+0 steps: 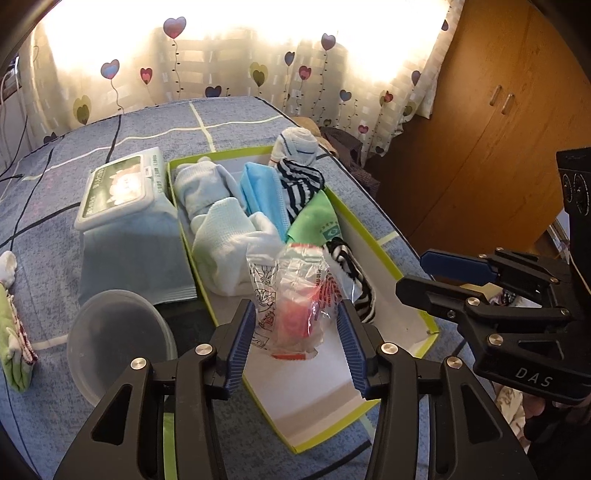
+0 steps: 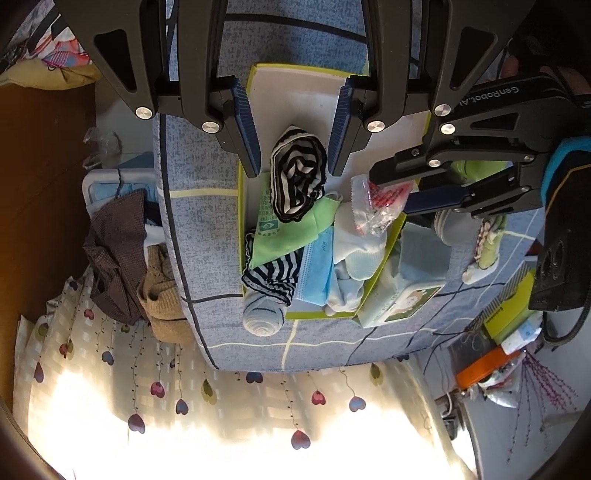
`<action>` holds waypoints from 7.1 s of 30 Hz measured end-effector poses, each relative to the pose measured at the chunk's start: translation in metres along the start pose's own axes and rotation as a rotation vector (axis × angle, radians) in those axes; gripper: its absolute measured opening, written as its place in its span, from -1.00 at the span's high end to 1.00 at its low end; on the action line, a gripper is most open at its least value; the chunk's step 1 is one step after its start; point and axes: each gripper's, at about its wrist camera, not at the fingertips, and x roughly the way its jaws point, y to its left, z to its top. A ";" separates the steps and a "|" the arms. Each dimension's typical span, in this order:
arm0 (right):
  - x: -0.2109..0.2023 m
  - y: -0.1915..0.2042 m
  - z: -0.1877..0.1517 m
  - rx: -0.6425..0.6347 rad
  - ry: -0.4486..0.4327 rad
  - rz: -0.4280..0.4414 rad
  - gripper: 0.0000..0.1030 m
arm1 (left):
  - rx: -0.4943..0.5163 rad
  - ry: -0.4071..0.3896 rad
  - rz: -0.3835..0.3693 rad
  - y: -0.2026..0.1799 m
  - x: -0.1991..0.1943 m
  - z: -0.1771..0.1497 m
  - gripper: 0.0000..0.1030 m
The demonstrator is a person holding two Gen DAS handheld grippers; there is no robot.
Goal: Organize soft objects
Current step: 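Lower the striped sock with right tool while left tool lowers plastic bag into tray, then open the right tool on the striped sock while the left tool releases the plastic bag, then withdraw both open tools from the tray toward the rolled towel and bunny sock, then grasp the green bunny sock with right tool while left tool grasps white rolled towel, then carry the bunny sock with right tool while left tool carries white towel to tray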
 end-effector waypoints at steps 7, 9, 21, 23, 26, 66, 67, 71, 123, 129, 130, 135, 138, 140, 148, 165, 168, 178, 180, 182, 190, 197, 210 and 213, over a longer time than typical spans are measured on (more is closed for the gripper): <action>-0.008 0.001 -0.004 0.003 -0.013 -0.002 0.26 | 0.001 -0.012 -0.026 -0.003 -0.006 -0.006 0.08; -0.010 0.003 -0.005 0.004 -0.018 0.005 0.25 | 0.015 -0.024 -0.019 -0.005 -0.009 -0.007 0.08; 0.015 0.023 0.012 -0.060 0.015 0.083 0.22 | 0.174 -0.063 0.017 -0.023 -0.018 -0.016 0.07; 0.022 0.019 0.015 -0.057 0.028 0.093 0.22 | 0.195 -0.073 0.017 -0.024 -0.022 -0.017 0.07; 0.025 0.012 0.017 -0.042 0.026 0.086 0.22 | 0.173 -0.081 0.019 -0.020 -0.024 -0.014 0.07; -0.051 0.088 0.005 -0.165 -0.145 0.072 -0.13 | -0.082 -0.263 0.116 0.054 -0.133 -0.042 0.07; -0.051 0.090 0.006 -0.169 -0.145 0.073 -0.13 | -0.084 -0.263 0.119 0.056 -0.134 -0.043 0.07; -0.051 0.095 0.007 -0.179 -0.147 0.074 -0.14 | -0.103 -0.264 0.136 0.065 -0.136 -0.045 0.07; 0.061 0.267 0.079 -0.495 0.003 0.256 -0.16 | -0.441 -0.251 0.378 0.248 -0.159 -0.102 0.07; 0.090 0.293 0.089 -0.524 0.063 0.279 -0.16 | -0.462 -0.250 0.394 0.263 -0.162 -0.109 0.07; 0.096 0.296 0.090 -0.527 0.076 0.282 -0.16 | -0.464 -0.251 0.395 0.265 -0.162 -0.110 0.07; 0.129 0.309 0.095 -0.525 0.154 0.265 -0.16 | -0.469 -0.247 0.399 0.273 -0.162 -0.112 0.07; 0.145 0.316 0.096 -0.529 0.198 0.265 -0.16 | -0.468 -0.239 0.402 0.275 -0.160 -0.113 0.07; 0.156 0.321 0.096 -0.531 0.228 0.270 -0.16 | -0.465 -0.236 0.405 0.276 -0.160 -0.112 0.07; 0.182 0.330 0.090 -0.547 0.276 0.240 0.29 | -0.442 -0.232 0.437 0.277 -0.165 -0.111 0.07; 0.106 0.278 0.099 -0.450 0.116 0.289 0.38 | -0.149 -0.158 0.447 0.273 -0.142 -0.059 0.07; 0.096 0.270 0.099 -0.436 0.098 0.290 0.38 | -0.041 -0.128 0.443 0.276 -0.128 -0.045 0.07; 0.085 0.249 0.100 -0.390 0.085 0.288 0.38 | 0.127 -0.042 0.372 0.311 -0.082 -0.008 0.07; 0.085 0.246 0.101 -0.383 0.083 0.284 0.38 | 0.173 -0.010 0.363 0.312 -0.072 -0.005 0.07; 0.085 0.243 0.102 -0.376 0.081 0.281 0.37 | 0.215 0.024 0.340 0.311 -0.063 -0.003 0.07; 0.085 0.239 0.103 -0.367 0.081 0.284 0.37 | 0.296 0.097 0.322 0.314 -0.042 0.002 -0.08; 0.085 0.237 0.104 -0.361 0.077 0.291 0.37 | 0.272 0.111 0.335 0.317 -0.042 0.003 -0.01; 0.068 0.227 0.099 -0.340 0.040 0.314 0.38 | 0.147 0.044 0.378 0.292 -0.069 -0.005 0.49; 0.059 0.224 0.098 -0.335 0.020 0.314 0.38 | 0.087 0.016 0.358 0.280 -0.079 -0.009 0.49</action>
